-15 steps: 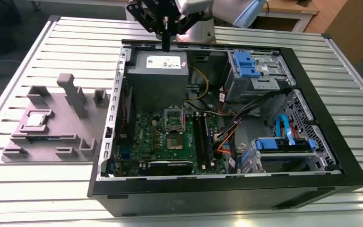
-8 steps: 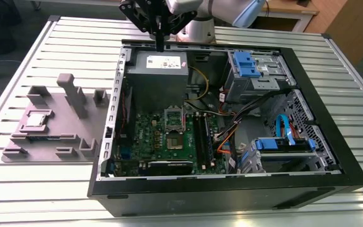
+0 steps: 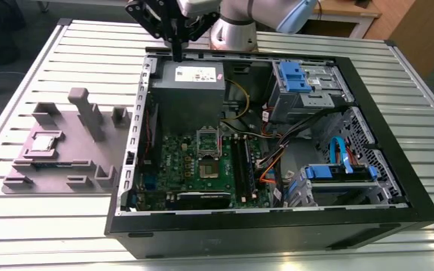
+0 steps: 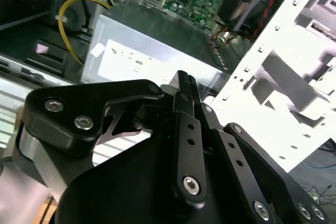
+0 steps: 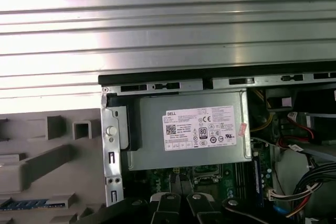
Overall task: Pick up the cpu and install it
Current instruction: 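Reach for the cpu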
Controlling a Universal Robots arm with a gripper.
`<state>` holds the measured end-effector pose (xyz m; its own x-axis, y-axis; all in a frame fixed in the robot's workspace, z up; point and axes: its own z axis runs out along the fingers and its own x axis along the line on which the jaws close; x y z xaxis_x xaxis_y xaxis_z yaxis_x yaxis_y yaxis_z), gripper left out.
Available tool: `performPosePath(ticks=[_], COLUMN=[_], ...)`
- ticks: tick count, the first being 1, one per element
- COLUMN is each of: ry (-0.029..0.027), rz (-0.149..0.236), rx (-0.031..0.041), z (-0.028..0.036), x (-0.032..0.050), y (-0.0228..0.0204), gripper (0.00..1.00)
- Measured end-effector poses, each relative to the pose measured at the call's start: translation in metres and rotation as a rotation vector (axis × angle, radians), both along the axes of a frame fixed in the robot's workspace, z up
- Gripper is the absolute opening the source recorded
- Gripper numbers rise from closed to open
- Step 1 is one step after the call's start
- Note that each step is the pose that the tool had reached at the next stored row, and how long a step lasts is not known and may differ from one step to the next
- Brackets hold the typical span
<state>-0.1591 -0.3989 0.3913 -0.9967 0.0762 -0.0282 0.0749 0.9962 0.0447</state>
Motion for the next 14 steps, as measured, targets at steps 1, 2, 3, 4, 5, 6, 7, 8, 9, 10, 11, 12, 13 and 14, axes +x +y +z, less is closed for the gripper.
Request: performPosePath(ticks=[1,2,3,4,5,6,7,8,9,10,11,12,13,14], ry=[-0.0003,-0.0005,-0.0007,-0.0008,-0.001,-0.0011,-0.0013,-0.0015,-0.0015,-0.0016,-0.0017,-0.0017,-0.0016,-0.0016], rz=[0.0,0.0,0.0,0.0,0.0,0.0,0.0,0.0,0.0,0.0,0.0,0.0,0.0,0.0], rx=[0.0,0.0001,0.0,0.0,-0.0001,-0.0001,0.0,0.0,0.0,0.0002,0.0001,0.0001,0.0,0.0], z=[-0.0002,-0.0005,-0.0007,-0.001,-0.0013,-0.0016,-0.0019,-0.0023,-0.0025,-0.0027,-0.0027,-0.0027,-0.0027,-0.0027], x=[-0.0035,-0.007,-0.0108,-0.0142,-0.0176,-0.021,-0.0245,-0.0279,-0.0312,-0.033,-0.033,-0.033,-0.0336,-0.0341], y=[0.0,0.0,0.0,0.0,0.0,0.0,0.0,0.0,0.0,0.0,0.0,0.0,0.0,0.0], gripper=[0.11,0.11,0.11,0.11,0.11,0.11,0.11,0.11,0.11,0.11,0.11,0.11,0.11,0.11])
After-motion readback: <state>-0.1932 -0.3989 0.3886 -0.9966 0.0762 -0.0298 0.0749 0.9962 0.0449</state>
